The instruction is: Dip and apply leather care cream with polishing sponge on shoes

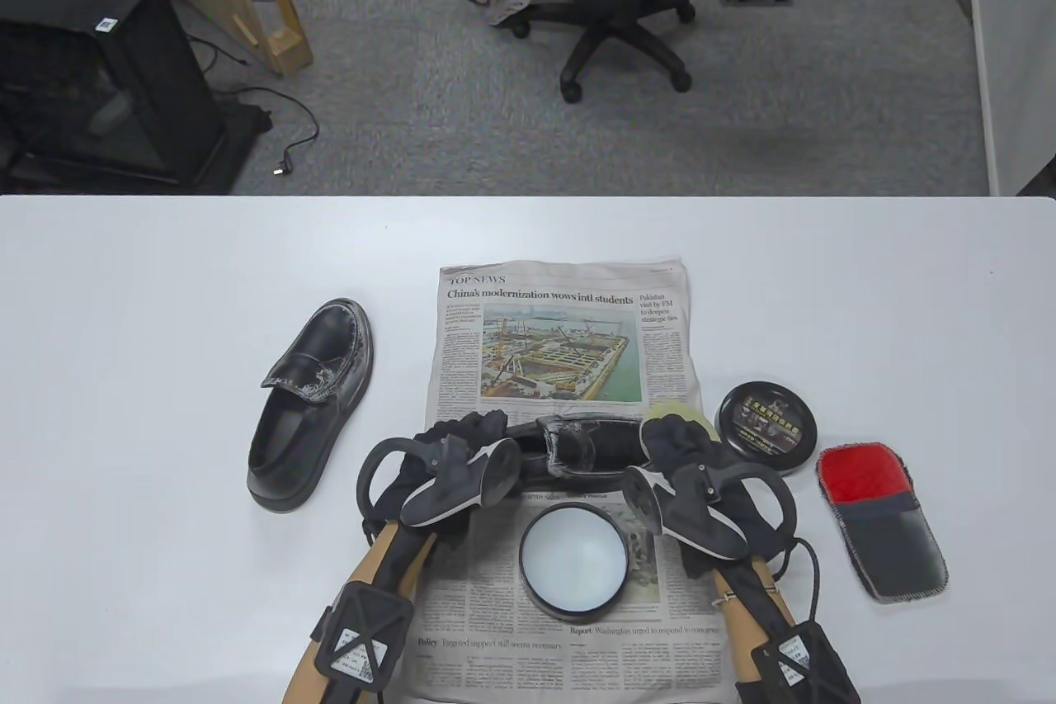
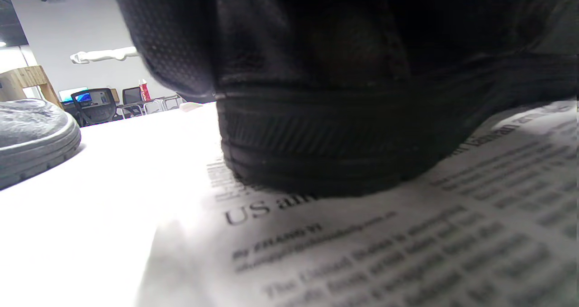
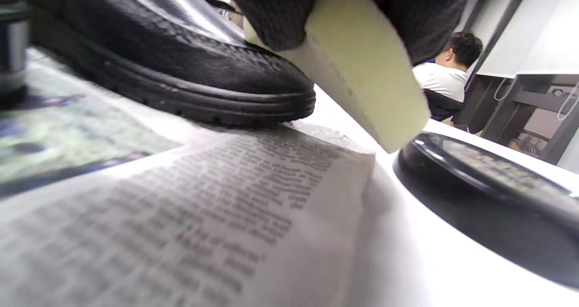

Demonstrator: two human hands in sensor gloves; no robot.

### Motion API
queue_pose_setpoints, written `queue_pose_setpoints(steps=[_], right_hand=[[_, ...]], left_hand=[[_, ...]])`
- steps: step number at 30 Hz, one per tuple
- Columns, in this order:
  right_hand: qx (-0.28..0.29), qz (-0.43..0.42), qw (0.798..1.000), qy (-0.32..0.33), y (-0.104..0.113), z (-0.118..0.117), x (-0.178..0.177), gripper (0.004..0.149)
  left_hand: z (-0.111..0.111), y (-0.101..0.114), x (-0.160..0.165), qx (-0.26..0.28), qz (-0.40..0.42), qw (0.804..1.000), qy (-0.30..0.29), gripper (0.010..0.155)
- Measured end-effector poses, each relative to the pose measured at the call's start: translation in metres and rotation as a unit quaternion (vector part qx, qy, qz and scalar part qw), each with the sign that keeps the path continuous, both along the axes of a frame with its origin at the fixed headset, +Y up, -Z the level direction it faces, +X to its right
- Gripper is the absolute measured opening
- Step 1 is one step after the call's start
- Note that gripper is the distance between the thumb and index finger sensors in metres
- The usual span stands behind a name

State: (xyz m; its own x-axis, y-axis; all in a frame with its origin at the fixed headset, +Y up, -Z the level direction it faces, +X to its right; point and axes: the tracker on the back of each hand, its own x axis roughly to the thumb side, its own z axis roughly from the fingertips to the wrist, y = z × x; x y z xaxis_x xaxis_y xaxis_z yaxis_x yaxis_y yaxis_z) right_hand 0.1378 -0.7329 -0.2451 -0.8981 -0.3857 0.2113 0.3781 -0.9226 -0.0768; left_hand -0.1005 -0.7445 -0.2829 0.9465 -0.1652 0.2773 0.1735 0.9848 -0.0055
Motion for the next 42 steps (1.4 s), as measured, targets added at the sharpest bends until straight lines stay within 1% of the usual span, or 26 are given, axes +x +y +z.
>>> queue_pose_setpoints(steps=[3,4,6,8,10,13,15,17,19,20,21,24,26,28,30,32,37,39,42], right_hand=[[-0.003,0.050,0.998,0.031,0.006,0.014,-0.019,0.051],[0.002,0.051,0.998,0.043,0.007,0.017,-0.024,0.050],[0.011,0.035,0.997,0.066,0.010,0.020,-0.034,0.050],[0.030,-0.001,0.996,0.083,0.011,0.018,-0.038,0.049],[0.030,-0.039,0.996,0.073,0.009,0.008,-0.034,0.048],[0.020,-0.085,0.996,0.031,0.003,-0.010,-0.019,0.050],[0.018,-0.066,0.998,-0.001,-0.003,-0.019,-0.009,0.050],[0.017,-0.059,0.998,-0.015,-0.005,-0.022,-0.001,0.050],[-0.001,-0.058,0.998,-0.022,-0.001,-0.020,0.002,0.050],[-0.014,-0.036,0.999,-0.024,0.004,-0.017,0.002,0.050],[-0.015,-0.020,0.999,-0.022,0.007,-0.014,0.002,0.050],[-0.020,0.005,1.000,-0.002,0.011,-0.001,-0.005,0.049],[-0.003,0.028,0.999,0.029,0.014,0.010,-0.016,0.048],[0.009,-0.007,0.998,0.066,0.017,0.016,-0.026,0.048],[0.023,-0.074,0.993,0.092,0.015,0.014,-0.037,0.049],[0.032,-0.082,0.993,0.083,0.009,0.006,-0.038,0.049],[0.018,-0.109,0.994,0.006,-0.007,-0.020,-0.017,0.050],[0.014,-0.098,0.995,-0.018,-0.008,-0.023,-0.007,0.050],[0.013,-0.067,0.997,-0.033,-0.007,-0.021,0.001,0.050]], left_hand=[[-0.001,0.001,0.000,-0.011,0.000,1.000,-0.004,0.087],[-0.001,0.001,0.000,-0.017,-0.003,1.000,-0.008,0.087],[-0.001,0.001,0.000,-0.023,-0.007,1.000,-0.013,0.087],[-0.002,0.001,0.000,-0.028,-0.010,0.999,-0.016,0.087],[-0.003,0.001,-0.001,-0.032,-0.011,0.999,-0.017,0.087],[-0.003,0.001,-0.001,-0.030,-0.008,0.999,-0.015,0.087],[-0.003,0.001,-0.002,-0.028,-0.005,0.999,-0.015,0.087],[-0.003,0.000,-0.001,-0.025,-0.002,1.000,-0.011,0.088],[-0.003,0.000,-0.002,-0.021,-0.003,1.000,-0.005,0.088],[-0.003,0.000,-0.002,-0.019,0.002,1.000,-0.002,0.088],[-0.003,0.001,-0.002,-0.019,0.002,1.000,-0.002,0.088],[-0.003,0.001,-0.001,-0.017,0.000,1.000,-0.001,0.087],[-0.003,0.001,-0.001,-0.020,0.001,1.000,-0.002,0.087],[-0.003,0.000,-0.001,-0.021,0.000,1.000,-0.005,0.086],[-0.003,0.000,-0.001,-0.022,0.001,1.000,-0.009,0.086],[-0.004,0.000,-0.001,-0.023,0.004,1.000,-0.011,0.086],[-0.003,0.000,-0.001,-0.018,0.001,1.000,-0.009,0.085],[-0.003,0.000,-0.001,-0.015,0.001,1.000,-0.005,0.085],[-0.002,0.000,-0.001,-0.012,-0.004,1.000,-0.001,0.085]])
